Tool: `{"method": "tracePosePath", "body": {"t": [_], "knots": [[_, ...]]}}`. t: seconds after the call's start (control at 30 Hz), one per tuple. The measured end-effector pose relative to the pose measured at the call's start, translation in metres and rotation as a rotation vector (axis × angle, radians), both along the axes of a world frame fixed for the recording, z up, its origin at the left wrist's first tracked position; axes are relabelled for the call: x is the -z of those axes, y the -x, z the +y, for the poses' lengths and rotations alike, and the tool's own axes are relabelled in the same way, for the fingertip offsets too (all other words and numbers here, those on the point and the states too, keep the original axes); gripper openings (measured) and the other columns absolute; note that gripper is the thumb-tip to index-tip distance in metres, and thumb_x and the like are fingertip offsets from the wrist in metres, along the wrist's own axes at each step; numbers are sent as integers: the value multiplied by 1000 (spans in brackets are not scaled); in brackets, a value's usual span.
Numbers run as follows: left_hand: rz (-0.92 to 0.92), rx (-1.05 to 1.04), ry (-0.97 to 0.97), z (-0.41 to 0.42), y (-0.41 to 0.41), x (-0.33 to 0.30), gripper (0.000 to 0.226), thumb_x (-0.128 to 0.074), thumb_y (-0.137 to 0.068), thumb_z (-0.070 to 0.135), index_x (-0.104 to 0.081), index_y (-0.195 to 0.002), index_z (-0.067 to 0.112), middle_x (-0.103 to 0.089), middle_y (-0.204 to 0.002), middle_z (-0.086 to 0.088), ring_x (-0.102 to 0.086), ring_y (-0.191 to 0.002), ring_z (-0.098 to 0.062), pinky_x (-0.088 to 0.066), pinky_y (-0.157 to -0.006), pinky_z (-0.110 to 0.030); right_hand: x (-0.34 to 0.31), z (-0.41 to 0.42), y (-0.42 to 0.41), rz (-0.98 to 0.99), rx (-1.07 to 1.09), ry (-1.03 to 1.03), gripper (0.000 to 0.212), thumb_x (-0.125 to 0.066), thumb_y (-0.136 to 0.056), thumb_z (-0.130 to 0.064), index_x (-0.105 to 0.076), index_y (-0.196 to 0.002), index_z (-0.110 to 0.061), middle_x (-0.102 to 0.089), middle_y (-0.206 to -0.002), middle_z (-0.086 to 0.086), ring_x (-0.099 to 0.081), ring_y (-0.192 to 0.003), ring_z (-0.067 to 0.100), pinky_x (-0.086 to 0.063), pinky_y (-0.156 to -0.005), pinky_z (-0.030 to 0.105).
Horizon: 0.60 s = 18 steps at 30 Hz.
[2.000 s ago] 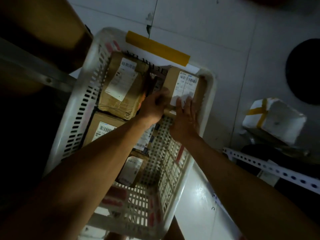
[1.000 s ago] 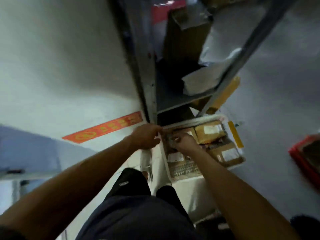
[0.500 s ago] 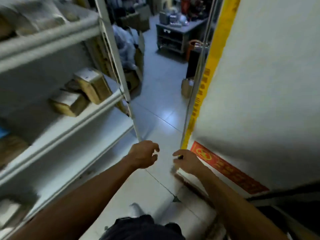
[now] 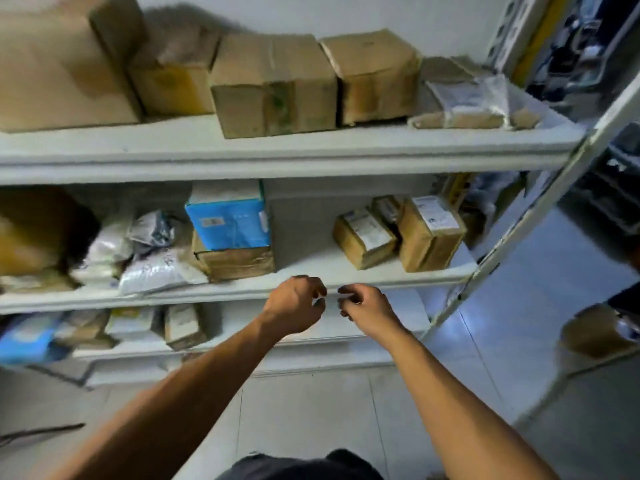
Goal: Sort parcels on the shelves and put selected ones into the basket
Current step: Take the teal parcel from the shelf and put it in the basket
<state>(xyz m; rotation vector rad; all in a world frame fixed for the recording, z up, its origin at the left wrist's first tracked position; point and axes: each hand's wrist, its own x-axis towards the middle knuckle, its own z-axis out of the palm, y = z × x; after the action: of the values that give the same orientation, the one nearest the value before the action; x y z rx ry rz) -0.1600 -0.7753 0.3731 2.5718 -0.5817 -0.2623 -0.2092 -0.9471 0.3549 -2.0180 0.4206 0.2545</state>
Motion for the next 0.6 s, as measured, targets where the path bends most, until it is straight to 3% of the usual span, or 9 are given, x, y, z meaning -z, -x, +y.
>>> {"method": "tracePosePath", "body": {"t": [0.1, 0.17, 0.27, 0.33, 0.4, 0.43, 0.5, 0.53, 0.6], "knots": [[-23, -358, 102, 29, -26, -4, 15, -64, -86, 33, -72, -94, 23, -73, -91, 0, -67, -88, -25, -53, -74, -32, -9, 26, -52, -44, -73, -40, 21, -64, -95, -23, -69, -115, -22, -74, -95, 3, -71, -85, 18, -56, -64, 26], [4, -732, 356, 58, -42, -11, 30, -55, -87, 43, -67, -86, 16, -70, -86, -7, -65, -83, -30, -53, -72, -38, -15, 42, -85, -121, -71, -79, 18, -66, -87, -41, -71, -102, -33, -73, -93, -2, -70, -86, 18, -59, -72, 35], [-19, -1205, 701, 109, -72, -31, 41, -44, -96, 42, -59, -105, 5, -62, -102, -15, -57, -93, -31, -44, -82, -38, -15, 62, -142, -192, -51, -243, 28, -66, -76, -59, -67, -91, -36, -70, -91, -4, -66, -89, 19, -58, -85, 48], [1, -1220, 913, 131, -98, -54, 49, -43, -92, 53, -58, -113, 11, -60, -105, -11, -58, -100, -31, -48, -90, -41, -49, 82, -160, -213, -59, -317, 36, -68, -77, -61, -61, -102, -36, -67, -101, -9, -64, -99, 15, -55, -95, 48], [87, -1090, 1081, 136, -122, -73, 38, -46, -98, 48, -61, -108, 15, -58, -88, -3, -55, -89, -26, -48, -76, -30, -73, 96, -176, -156, -113, -420, 30, -68, -86, -52, -57, -111, -39, -61, -108, -14, -57, -103, 10, -47, -100, 43], [144, -1033, 1089, 135, -130, -82, 30, -47, -102, 40, -62, -108, 15, -55, -84, 1, -53, -86, -22, -45, -72, -26, -77, 100, -184, -84, -130, -512, 27, -64, -92, -47, -57, -116, -37, -59, -112, -12, -55, -104, 11, -44, -98, 42], [283, -964, 1018, 129, -139, -83, 18, -55, -100, 35, -59, -105, 19, -58, -91, -1, -55, -95, -21, -45, -81, -30, -84, 104, -190, 101, -110, -686, 23, -52, -99, -47, -60, -110, -29, -61, -106, -2, -57, -96, 18, -48, -87, 43], [337, -934, 992, 126, -139, -80, 18, -60, -97, 36, -58, -106, 21, -61, -100, -5, -57, -99, -22, -47, -86, -35, -86, 106, -190, 156, -121, -720, 27, -49, -99, -48, -61, -106, -26, -63, -102, 2, -60, -90, 21, -51, -80, 42], [361, -902, 988, 117, -131, -71, 26, -66, -92, 33, -53, -113, 23, -62, -110, -6, -60, -96, -24, -50, -84, -42, -82, 110, -191, 155, -118, -713, 37, -53, -96, -51, -63, -118, -22, -67, -111, 10, -64, -89, 22, -54, -72, 37]]}}
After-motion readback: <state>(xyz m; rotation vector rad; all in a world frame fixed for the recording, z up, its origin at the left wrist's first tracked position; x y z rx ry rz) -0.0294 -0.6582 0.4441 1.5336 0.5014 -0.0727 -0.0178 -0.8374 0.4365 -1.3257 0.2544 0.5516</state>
